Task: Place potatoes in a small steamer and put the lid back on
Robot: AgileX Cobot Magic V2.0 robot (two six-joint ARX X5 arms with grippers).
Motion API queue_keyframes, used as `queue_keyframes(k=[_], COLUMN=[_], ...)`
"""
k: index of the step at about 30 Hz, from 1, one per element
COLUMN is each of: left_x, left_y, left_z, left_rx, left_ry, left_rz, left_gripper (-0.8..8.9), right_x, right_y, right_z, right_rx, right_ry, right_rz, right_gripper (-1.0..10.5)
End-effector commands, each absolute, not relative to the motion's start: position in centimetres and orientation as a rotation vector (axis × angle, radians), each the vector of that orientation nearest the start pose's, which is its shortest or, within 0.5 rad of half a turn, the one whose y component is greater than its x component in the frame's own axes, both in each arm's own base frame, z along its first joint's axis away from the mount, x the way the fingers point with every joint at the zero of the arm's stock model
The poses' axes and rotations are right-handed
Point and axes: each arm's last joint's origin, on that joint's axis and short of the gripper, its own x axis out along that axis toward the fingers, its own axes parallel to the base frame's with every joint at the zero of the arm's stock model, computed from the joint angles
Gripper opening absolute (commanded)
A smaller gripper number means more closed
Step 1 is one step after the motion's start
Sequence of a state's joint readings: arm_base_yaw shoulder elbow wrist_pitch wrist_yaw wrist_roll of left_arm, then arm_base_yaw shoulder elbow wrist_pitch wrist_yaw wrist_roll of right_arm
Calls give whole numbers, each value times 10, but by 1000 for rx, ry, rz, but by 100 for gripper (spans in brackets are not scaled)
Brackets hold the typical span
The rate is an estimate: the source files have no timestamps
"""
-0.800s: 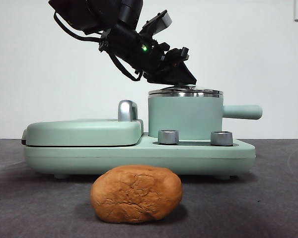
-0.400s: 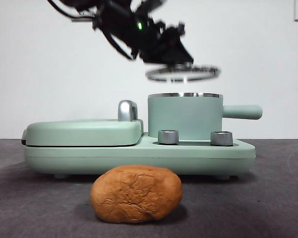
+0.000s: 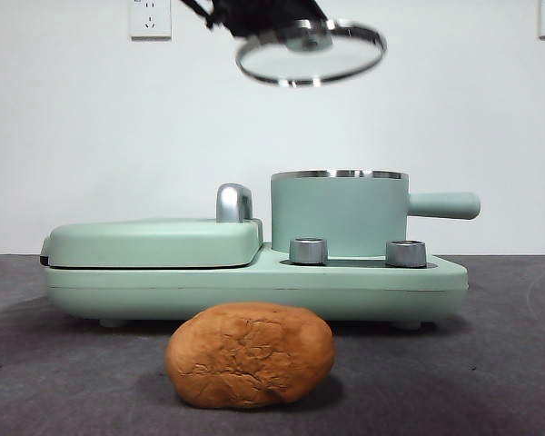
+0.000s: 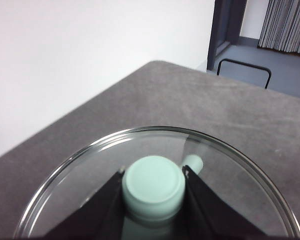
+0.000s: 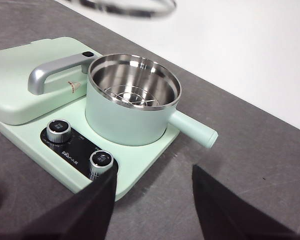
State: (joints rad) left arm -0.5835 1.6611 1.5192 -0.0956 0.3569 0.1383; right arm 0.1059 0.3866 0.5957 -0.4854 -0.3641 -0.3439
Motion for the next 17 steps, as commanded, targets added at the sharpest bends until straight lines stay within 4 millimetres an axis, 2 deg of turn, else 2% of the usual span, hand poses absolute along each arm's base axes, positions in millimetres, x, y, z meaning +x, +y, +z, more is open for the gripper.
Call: queue_keyframes(k=[1,10,17], left_x=[306,286,268], left_y=[-216,-189,-164], left_z=[392,404,396], left_rx=[158,222,220], left_ry=[119,192,210], left_rz=[-955,-934,-897], left_gripper=[16,17,17], right_x=[92,91,90], right_y=[21,22,26], right_z=[292,292,292], right_rx=[-306,-308,-312], right_ry=[175,172,167], right_rz=[514,533,572], right_gripper=[239,239,239])
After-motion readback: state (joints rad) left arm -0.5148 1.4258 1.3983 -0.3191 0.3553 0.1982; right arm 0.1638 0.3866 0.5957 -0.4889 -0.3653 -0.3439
